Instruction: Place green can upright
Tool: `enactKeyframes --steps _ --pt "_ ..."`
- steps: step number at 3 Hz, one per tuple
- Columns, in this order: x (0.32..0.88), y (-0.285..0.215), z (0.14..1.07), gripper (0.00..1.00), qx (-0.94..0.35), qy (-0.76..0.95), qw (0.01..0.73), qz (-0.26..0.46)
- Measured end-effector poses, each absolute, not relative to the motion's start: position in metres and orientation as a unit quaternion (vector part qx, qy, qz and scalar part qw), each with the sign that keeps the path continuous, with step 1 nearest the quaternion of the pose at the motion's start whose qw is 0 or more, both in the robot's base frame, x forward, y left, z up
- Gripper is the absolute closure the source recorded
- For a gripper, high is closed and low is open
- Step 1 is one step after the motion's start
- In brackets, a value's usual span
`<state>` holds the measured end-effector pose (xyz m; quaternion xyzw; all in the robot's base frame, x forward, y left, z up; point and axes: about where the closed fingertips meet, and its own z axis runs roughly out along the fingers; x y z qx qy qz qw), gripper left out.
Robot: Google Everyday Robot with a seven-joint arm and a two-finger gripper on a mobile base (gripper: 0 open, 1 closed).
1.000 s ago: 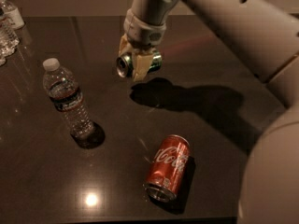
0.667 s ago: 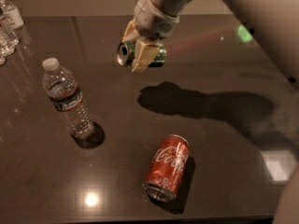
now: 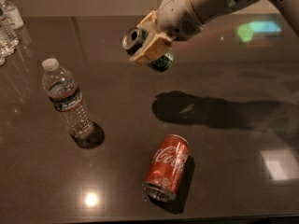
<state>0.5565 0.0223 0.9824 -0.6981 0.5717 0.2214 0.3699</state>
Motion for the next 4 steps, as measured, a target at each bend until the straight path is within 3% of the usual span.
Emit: enactKeyframes --steps 4 --pt "0.57 -0.033 0.974 1.0 -0.488 0.593 0.507 0.392"
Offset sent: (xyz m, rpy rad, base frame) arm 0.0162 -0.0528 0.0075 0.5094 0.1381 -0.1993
